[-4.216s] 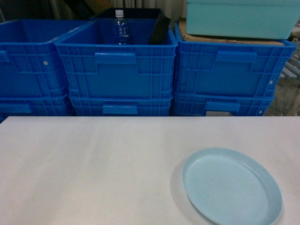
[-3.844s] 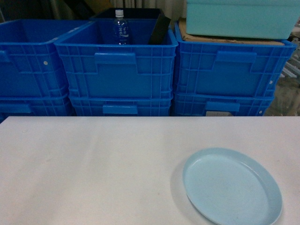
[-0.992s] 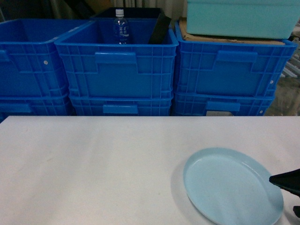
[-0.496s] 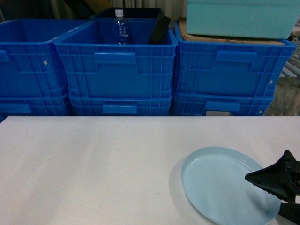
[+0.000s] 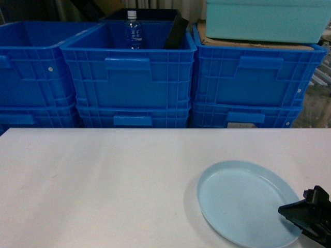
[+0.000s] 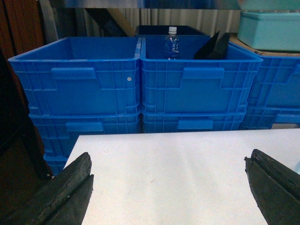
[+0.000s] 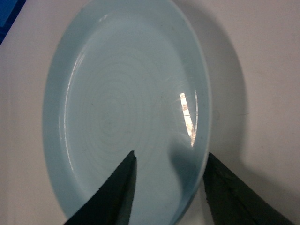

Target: Place blue tray on left shelf second layer neatly

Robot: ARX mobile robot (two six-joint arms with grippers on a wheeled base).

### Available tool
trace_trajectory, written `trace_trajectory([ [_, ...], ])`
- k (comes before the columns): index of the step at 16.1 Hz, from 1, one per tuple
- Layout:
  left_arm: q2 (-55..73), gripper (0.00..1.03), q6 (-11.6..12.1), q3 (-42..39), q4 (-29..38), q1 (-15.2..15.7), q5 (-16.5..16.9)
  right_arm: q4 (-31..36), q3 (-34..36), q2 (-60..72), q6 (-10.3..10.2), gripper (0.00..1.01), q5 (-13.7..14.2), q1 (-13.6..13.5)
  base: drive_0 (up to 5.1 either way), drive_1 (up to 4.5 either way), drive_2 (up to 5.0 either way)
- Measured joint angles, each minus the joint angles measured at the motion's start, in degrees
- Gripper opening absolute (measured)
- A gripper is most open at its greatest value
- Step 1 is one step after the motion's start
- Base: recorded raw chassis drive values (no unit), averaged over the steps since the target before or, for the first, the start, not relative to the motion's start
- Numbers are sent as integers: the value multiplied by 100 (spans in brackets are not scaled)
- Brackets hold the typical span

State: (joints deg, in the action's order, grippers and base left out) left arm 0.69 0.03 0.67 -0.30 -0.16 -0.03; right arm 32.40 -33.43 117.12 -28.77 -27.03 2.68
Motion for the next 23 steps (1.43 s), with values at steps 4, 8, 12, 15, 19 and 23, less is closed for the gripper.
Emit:
trace_trajectory([
  [4,0,98,-2,0,-2,0,2,503,251,210,254,3,87,151,0,0,0],
  [8,0,98,-2,0,-2,0,0,192,570,-306,227,2,0,-7,0,0,0],
  [12,0,98,0,0,-2,0,0,-1235,70,-2577,669,2,-24,-363,0,0,0],
  [15,0,98,0,0,0,0,0,-1217,-293,-4024,1648,2,538,-437,0,0,0],
  [19,0,98,-2,0,0,0,0,-492,203,-5574,2566,2,1991,-485,0,0,0],
  [23,0,98,0,0,0,0,0,-476,299,-5757,2472,2,2096,-407,0,0,0],
])
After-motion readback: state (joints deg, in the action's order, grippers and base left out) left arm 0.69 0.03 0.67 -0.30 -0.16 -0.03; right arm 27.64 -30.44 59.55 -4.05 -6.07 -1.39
